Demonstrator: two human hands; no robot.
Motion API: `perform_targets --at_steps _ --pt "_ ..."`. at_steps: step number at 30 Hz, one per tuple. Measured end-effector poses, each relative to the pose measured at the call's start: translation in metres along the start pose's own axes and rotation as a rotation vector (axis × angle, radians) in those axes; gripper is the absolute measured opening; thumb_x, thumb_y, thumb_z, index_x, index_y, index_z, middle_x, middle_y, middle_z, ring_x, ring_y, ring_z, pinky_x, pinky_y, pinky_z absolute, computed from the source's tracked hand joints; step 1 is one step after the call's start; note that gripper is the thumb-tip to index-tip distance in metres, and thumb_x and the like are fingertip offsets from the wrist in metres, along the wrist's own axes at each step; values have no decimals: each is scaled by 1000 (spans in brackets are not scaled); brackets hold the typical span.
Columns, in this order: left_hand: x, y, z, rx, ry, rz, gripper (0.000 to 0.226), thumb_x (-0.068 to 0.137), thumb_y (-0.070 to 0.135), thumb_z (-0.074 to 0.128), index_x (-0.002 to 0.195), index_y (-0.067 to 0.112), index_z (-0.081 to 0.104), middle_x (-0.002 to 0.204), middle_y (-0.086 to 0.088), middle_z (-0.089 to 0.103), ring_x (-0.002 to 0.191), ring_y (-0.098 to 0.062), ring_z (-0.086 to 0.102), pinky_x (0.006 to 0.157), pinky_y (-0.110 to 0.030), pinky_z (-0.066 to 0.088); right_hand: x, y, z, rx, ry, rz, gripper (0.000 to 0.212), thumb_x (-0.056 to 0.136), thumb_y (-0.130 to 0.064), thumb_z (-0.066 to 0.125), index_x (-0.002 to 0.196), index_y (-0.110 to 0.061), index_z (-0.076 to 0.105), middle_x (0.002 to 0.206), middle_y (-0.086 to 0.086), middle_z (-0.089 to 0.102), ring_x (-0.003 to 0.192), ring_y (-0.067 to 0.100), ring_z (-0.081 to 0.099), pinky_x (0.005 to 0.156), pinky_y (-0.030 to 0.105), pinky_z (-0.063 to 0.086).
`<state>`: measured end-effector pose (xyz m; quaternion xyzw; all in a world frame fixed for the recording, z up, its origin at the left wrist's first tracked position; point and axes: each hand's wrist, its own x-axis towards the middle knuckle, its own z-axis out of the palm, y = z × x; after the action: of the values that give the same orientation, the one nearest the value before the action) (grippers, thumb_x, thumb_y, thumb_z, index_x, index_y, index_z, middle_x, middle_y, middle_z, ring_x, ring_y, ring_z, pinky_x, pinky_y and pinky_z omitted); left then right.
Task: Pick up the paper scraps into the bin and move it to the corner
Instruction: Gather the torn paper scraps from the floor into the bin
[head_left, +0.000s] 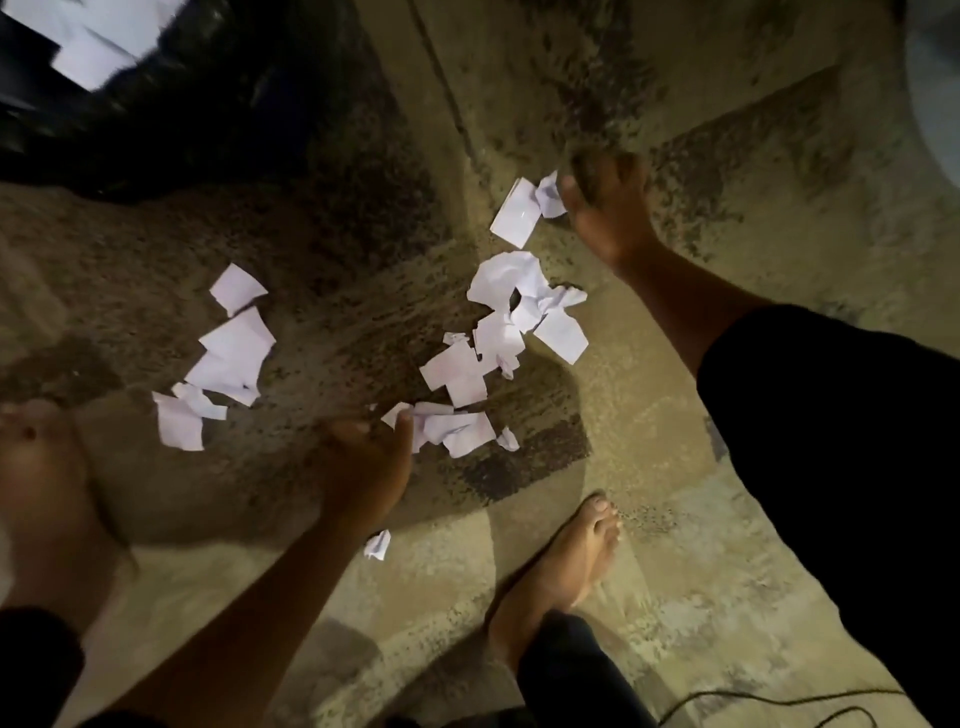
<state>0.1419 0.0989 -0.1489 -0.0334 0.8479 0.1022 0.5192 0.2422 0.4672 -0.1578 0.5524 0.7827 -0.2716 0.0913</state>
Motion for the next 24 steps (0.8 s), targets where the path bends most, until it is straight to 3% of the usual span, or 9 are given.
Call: perform_targets --at_steps 2,3,5,9,13,17,21,24 --pt "-2 -23 23 -161 -65 -76 110 59 107 52 132 25 57 126 -10 70 103 -35 74 84 -51 65 5 -17 6 -46 -29 20 78 98 -74 32 159 -26 42 164 16 39 150 41 37 123 53 30" --pt "-7 -28 33 -262 -113 -105 116 55 106 53 138 26 54 128 -9 70 100 -32 76 73 -46 67 3 -24 11 -101 -6 19 87 94 -81 22 160 -28 40 166 15 37 151 42 36 123 54 31" --pt "-31 -9 40 -433 -215 -155 113 66 94 63 152 24 42 132 -11 67 92 -28 80 60 -35 66 -3 -29 22 -201 13 -10 85 95 -81 22 161 -30 36 167 16 34 150 46 35 117 61 37" --pt "-46 29 49 -702 -140 -162 69 101 52 66 154 42 24 129 -12 63 99 -34 78 78 -56 68 -25 -38 22 -291 -91 -206 67 96 -75 38 154 -42 45 167 14 34 151 48 32 116 66 40" --pt "-41 61 49 -766 -159 -128 69 99 58 63 155 42 26 136 -13 59 103 -32 76 74 -50 69 -49 -36 30 -321 -176 -352 65 96 -74 39 148 -37 53 164 10 38 149 45 35 114 64 42" --pt "-38 75 48 -805 -188 -111 57 102 56 60 150 48 30 146 -8 54 108 -37 76 75 -57 68 -85 -35 41 -293 -210 -349 73 93 -77 35 148 -34 56 160 13 43 147 46 37 111 65 42" --pt "-37 75 46 -820 -259 -71 43 104 59 54 143 50 38 145 -7 59 115 -31 73 85 -59 65 -119 -30 60 -275 -197 -345 74 88 -78 52 150 -36 55 154 14 48 134 45 47 105 58 48" --pt "-35 67 45 -849 -303 -11 47 106 59 50 150 44 39 147 -4 61 116 -29 74 90 -56 65 -141 -24 81 -218 -259 -330 79 84 -80 57 151 -38 55 145 15 50 128 42 49 105 52 50"
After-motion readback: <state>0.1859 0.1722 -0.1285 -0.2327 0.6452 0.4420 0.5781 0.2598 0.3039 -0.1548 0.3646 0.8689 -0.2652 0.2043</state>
